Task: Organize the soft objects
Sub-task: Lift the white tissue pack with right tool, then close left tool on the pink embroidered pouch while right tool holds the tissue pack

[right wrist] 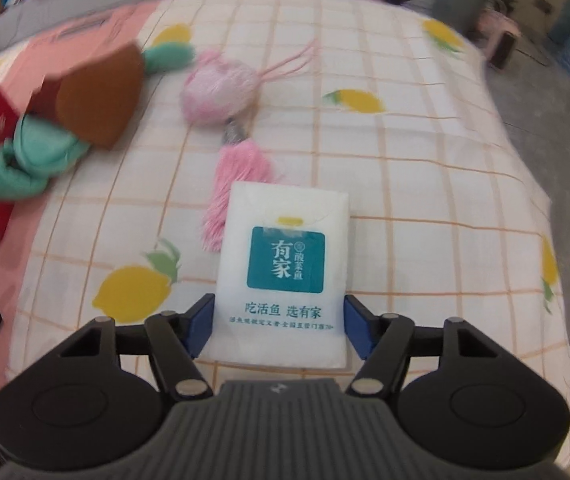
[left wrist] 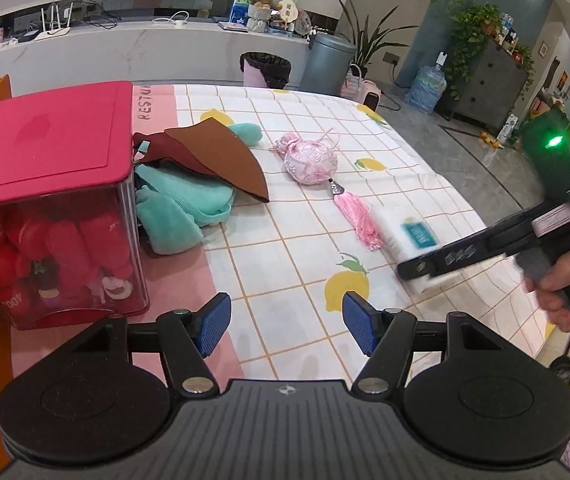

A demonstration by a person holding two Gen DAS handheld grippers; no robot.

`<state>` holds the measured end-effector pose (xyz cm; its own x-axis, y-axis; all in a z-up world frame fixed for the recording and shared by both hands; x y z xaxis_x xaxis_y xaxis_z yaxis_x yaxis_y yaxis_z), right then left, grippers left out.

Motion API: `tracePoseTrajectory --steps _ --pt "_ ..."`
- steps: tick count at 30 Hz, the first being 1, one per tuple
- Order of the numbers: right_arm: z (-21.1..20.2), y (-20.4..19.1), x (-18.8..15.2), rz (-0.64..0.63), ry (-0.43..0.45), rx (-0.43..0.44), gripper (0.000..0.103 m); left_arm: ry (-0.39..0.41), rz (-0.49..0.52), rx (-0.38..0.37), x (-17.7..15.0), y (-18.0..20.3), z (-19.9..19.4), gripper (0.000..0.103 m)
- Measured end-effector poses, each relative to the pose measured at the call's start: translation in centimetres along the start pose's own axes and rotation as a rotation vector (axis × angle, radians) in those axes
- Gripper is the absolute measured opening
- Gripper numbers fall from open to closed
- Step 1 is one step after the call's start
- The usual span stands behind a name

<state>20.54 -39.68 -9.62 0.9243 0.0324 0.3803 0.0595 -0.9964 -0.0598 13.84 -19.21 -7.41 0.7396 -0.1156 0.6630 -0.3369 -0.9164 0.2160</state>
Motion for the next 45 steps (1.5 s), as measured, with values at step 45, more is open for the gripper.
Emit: tracePoseTrajectory --steps 45 --pt "0.8 7.2 6.4 0.467 0.361 -0.102 0.067 -0.018 -0.077 0.112 13.4 4.4 17.0 0.075"
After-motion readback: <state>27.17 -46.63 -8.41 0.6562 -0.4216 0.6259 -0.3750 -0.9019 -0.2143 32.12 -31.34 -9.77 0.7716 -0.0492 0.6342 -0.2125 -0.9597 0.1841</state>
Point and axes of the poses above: each gripper's, at about its wrist camera, not at the fingertips, and z roughly the way its jaws point, y to its right, x to its top, the point moved 3 cm from there along z, roughly the way its jaws point, and after that the axes turned 2 degrees about x, right-handed, at the moved point
